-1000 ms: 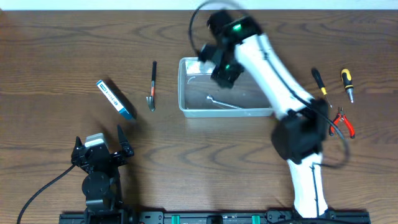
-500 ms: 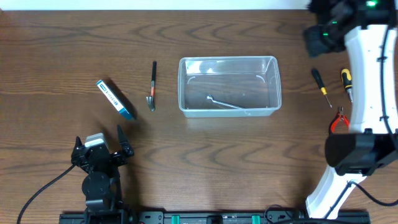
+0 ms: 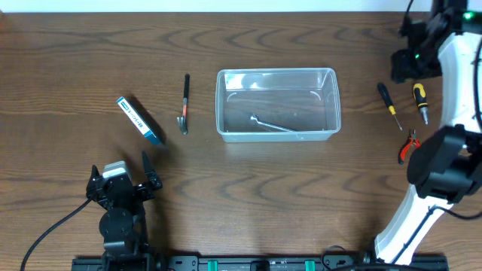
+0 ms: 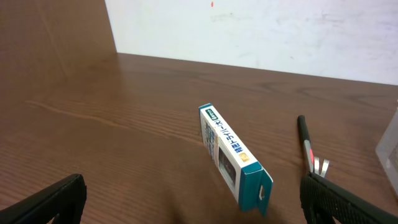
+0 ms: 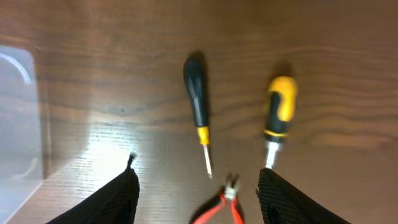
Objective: Pack container
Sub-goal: 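Lower the right gripper onto the black-yellow screwdriver handle and grasp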
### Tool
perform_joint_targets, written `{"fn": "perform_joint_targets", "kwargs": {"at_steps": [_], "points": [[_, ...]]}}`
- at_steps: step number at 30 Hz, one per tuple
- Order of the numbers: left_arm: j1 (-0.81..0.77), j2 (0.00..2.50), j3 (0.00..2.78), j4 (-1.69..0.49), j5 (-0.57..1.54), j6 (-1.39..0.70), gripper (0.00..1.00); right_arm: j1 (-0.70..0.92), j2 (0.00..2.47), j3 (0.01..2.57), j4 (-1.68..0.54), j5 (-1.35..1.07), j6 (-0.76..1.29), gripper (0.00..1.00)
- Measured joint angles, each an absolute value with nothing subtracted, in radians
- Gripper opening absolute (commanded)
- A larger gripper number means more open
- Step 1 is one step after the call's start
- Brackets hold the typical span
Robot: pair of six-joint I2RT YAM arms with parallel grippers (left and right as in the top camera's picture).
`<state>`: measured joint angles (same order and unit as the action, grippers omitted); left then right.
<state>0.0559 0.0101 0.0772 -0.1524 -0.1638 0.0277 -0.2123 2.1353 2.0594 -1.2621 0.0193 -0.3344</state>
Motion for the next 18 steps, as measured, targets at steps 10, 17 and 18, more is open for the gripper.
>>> {"fn": "perform_joint_targets", "kwargs": {"at_steps": [10,17,18], "points": [[0.056,0.01,0.077,-0.153,-0.164,0.028,0.98,-0.212,2.148,1.747,-0.96,0.03,-0.377,0.61],[0.056,0.01,0.077,-0.153,-0.164,0.028,0.98,-0.212,2.154,1.637,-0.847,0.043,-0.395,0.61],[0.056,0.01,0.077,-0.153,-0.164,0.028,0.98,-0.212,2.155,1.631,-0.841,0.044,-0.396,0.61]]}}
